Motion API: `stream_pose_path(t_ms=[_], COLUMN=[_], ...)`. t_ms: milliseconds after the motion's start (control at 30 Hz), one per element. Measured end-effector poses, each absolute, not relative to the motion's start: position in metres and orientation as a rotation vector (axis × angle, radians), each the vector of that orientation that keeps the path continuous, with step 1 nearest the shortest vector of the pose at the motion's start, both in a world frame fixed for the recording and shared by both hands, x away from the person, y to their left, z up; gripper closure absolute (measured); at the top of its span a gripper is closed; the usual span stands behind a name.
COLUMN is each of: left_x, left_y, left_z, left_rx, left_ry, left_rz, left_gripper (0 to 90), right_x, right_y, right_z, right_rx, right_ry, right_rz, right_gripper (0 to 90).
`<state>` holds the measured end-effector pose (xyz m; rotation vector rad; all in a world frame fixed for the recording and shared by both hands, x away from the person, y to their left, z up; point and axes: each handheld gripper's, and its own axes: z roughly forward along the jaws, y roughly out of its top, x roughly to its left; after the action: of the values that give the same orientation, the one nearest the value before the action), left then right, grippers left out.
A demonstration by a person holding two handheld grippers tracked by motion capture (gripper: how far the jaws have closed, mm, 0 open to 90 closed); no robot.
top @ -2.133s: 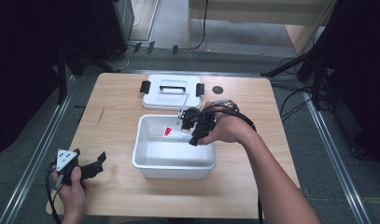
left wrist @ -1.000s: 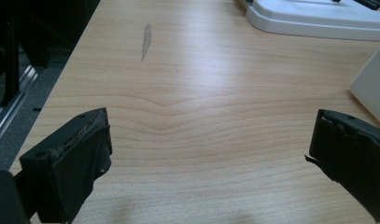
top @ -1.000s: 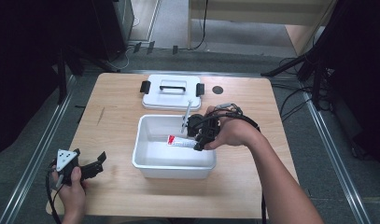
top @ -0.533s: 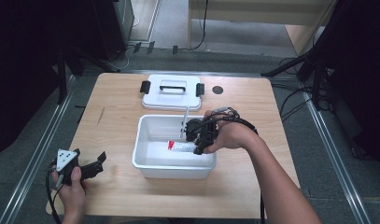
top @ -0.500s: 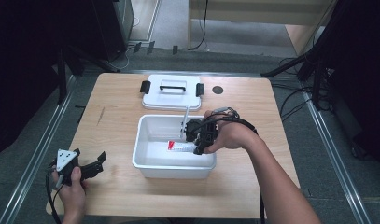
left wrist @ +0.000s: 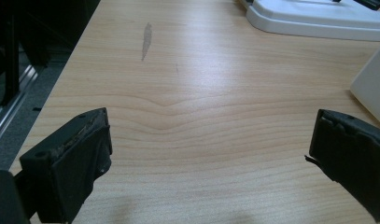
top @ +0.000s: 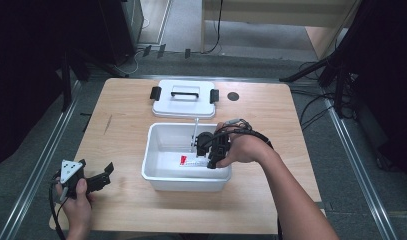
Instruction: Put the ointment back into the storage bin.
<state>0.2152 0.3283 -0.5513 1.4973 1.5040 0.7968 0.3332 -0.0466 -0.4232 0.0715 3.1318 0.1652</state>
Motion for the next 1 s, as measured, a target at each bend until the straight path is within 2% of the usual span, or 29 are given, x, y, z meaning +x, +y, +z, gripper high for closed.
stream_pose_path(t_ms=[400, 1000], left_x=[0.215, 0.215], left_y=[0.329, 0.329], left_z=[-0.551, -0.551], left_rx=[1.494, 1.494], left_ry=[1.504, 1.504], left_rz=[0.792, 0.792], left_gripper=[0.0, 0.0], right_x=[0.332, 0.332], right_y=[-0.042, -0.045], right_z=[-0.441, -0.439], right_rx=[0.048, 0.074], right_ry=[3.146, 3.175], right_rz=[0.11, 0.092], right_gripper=[72.3, 72.4])
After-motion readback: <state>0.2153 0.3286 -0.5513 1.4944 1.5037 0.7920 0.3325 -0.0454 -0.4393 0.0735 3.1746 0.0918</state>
